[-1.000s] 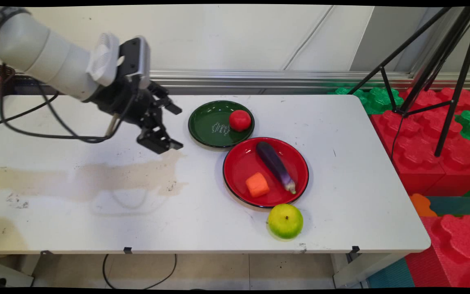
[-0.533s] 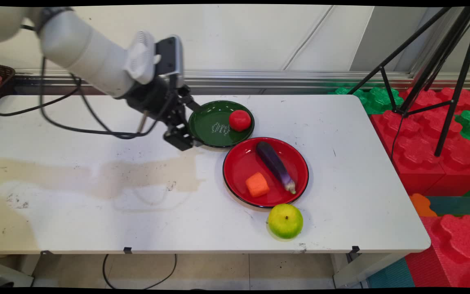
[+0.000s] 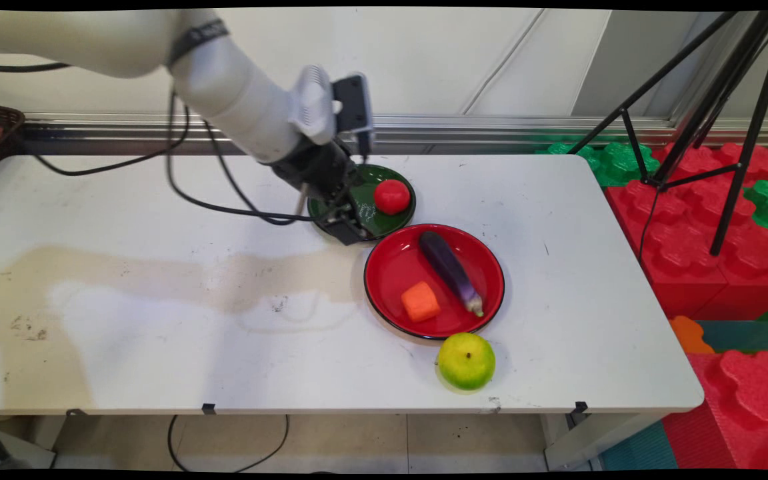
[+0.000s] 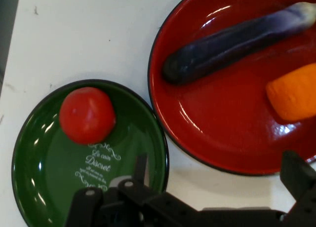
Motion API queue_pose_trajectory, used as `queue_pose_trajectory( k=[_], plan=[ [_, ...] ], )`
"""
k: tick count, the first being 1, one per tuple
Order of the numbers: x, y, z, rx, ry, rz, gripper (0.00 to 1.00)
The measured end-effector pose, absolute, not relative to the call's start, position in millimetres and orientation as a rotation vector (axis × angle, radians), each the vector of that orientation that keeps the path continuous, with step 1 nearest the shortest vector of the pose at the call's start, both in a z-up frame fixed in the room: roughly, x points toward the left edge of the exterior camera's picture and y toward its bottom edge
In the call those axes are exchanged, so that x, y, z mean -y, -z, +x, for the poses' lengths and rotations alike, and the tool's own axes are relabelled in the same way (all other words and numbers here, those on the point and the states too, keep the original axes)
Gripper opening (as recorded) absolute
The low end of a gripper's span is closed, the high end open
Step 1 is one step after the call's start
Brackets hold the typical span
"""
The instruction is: Pick up the eggplant from the red plate
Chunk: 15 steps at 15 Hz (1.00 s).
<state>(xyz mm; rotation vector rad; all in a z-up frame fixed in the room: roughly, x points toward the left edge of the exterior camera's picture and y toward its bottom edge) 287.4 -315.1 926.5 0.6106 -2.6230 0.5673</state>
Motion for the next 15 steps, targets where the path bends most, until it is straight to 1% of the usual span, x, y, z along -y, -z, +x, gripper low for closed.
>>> queue_pose_trajectory(
  k=[7, 9, 15],
  plan=[
    [356.6, -893.8, 248.5, 2.701, -0.507, 0.552, 1.00],
    [372.6, -881.8, 236.3, 2.727, -0.492, 0.492, 1.00],
    [402.4, -861.4, 212.2, 2.762, -0.472, 0.317, 1.00]
  ],
)
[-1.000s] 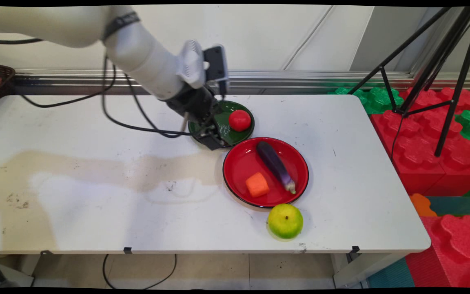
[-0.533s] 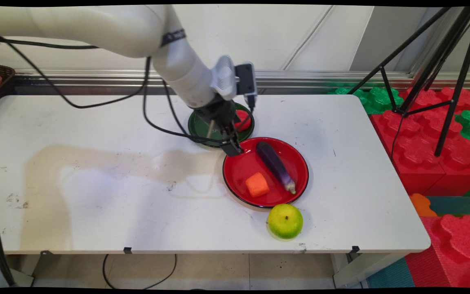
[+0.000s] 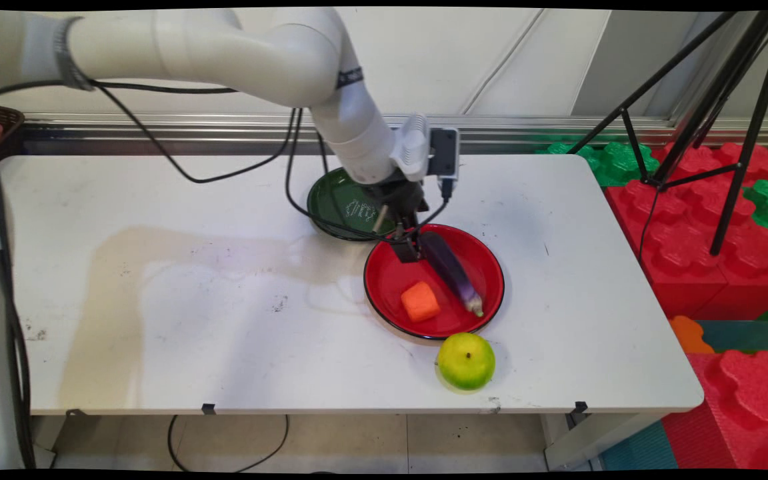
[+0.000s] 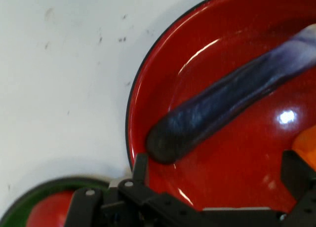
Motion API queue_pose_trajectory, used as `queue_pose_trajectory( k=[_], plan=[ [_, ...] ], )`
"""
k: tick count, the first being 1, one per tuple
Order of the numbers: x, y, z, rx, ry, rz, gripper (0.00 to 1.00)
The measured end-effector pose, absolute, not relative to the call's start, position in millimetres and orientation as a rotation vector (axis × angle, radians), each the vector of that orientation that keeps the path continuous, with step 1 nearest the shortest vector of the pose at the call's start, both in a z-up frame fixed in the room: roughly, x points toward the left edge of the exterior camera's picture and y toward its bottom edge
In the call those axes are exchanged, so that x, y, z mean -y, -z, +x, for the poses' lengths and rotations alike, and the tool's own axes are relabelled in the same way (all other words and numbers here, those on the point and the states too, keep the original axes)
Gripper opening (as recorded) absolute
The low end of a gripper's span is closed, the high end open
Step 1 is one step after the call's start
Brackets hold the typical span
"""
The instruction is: Pick up the eggplant from the red plate
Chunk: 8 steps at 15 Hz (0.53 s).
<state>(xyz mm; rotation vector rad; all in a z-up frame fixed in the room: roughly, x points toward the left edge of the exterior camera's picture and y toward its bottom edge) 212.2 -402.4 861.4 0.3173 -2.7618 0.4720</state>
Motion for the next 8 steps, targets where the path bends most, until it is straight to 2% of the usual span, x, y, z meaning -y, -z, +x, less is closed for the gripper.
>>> queue_pose_trajectory(
  k=[8],
  plan=[
    [439.0, -832.8, 185.2, 2.795, -0.413, 0.058, 1.00]
  ],
)
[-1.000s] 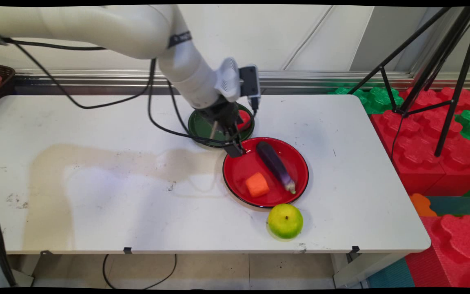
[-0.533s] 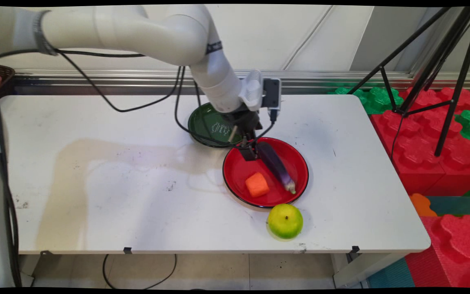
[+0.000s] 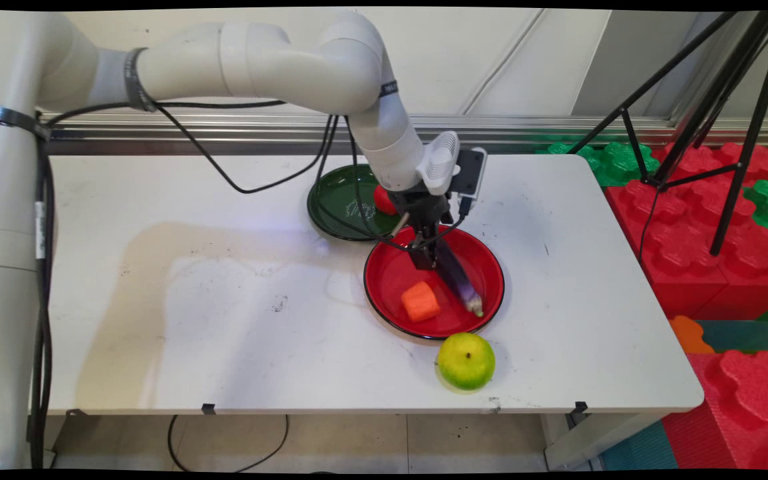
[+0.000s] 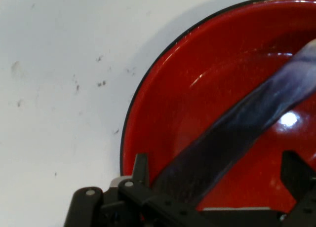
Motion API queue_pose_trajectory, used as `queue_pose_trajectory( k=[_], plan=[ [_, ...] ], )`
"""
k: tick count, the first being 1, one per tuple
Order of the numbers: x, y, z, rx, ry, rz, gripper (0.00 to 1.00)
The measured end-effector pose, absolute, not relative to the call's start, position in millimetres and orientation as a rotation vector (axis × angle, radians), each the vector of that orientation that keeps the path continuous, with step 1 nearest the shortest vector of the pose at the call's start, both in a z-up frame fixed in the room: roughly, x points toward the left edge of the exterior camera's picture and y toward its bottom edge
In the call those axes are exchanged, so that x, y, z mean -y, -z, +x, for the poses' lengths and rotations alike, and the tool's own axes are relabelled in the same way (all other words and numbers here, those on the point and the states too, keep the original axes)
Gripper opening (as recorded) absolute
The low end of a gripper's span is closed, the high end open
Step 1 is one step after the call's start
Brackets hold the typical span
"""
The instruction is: Pick up the eggplant from the red plate
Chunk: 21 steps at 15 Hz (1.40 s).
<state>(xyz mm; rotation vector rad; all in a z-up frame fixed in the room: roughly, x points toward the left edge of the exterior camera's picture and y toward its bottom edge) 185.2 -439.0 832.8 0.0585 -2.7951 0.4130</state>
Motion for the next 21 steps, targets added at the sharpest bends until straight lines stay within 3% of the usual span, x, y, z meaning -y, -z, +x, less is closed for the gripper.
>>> queue_pose_trajectory(
  k=[19, 20, 21],
  plan=[
    [467.5, -801.2, 165.1, 2.833, -0.277, -0.120, 1.00],
    [468.1, -800.3, 164.7, 2.834, -0.272, -0.122, 0.00],
    [468.5, -799.8, 164.4, 2.835, -0.270, -0.123, 0.00]
  ],
)
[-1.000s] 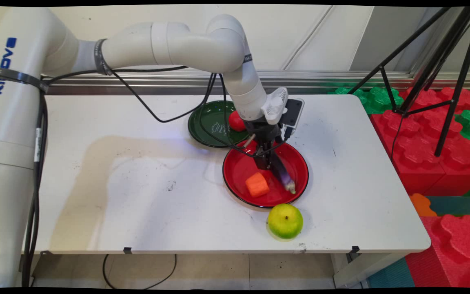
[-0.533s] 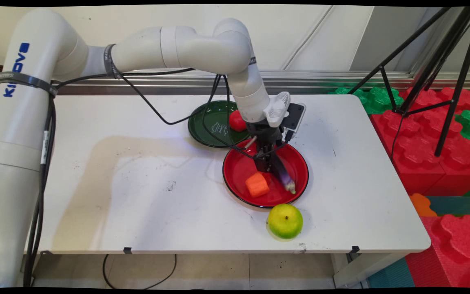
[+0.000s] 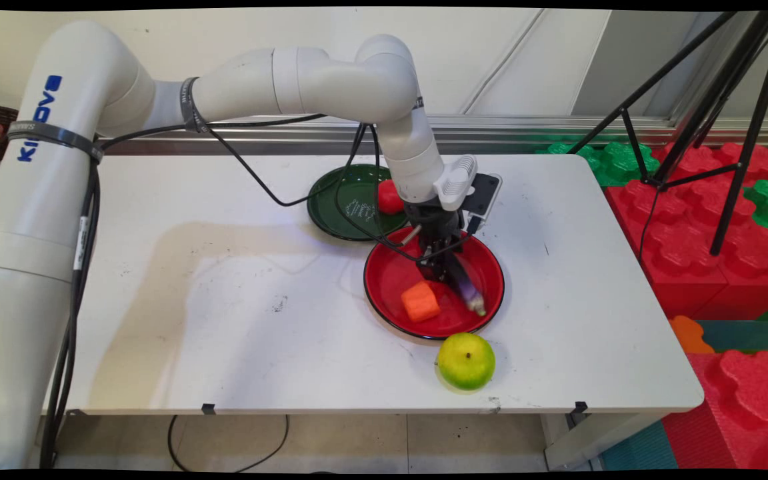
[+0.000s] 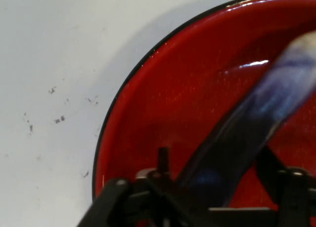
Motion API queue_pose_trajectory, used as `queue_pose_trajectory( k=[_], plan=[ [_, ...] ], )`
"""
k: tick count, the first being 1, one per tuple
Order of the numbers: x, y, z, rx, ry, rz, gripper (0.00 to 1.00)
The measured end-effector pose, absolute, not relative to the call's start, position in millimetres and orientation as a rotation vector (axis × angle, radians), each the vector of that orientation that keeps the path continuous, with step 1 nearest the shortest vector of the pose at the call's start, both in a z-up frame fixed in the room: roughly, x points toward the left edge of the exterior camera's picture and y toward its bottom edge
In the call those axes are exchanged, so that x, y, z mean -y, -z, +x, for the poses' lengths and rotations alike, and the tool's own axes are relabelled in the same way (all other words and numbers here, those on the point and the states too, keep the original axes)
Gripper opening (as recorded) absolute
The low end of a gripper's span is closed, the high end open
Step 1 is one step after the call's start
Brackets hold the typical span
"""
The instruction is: Pick up the eggplant from the red plate, then place the picked object on the table
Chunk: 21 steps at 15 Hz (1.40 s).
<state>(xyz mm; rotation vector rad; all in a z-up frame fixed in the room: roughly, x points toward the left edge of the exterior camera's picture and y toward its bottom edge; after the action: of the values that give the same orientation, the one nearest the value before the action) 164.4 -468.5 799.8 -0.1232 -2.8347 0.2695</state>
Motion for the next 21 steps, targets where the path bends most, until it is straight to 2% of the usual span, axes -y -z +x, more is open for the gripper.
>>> queue_pose_trajectory(
  k=[5, 9, 15, 19, 21],
  plan=[
    [471.6, -803.8, 164.9, 2.836, -0.289, -0.125, 0.00],
    [460.3, -821.3, 177.1, 2.831, -0.336, -0.109, 0.00],
    [432.5, -870.1, 207.9, 2.786, -0.432, 0.000, 0.00],
    [394.1, -908.5, 241.8, 2.769, -0.483, 0.049, 0.00],
    [378.4, -917.4, 254.1, 2.768, -0.491, 0.057, 0.00]
  ],
)
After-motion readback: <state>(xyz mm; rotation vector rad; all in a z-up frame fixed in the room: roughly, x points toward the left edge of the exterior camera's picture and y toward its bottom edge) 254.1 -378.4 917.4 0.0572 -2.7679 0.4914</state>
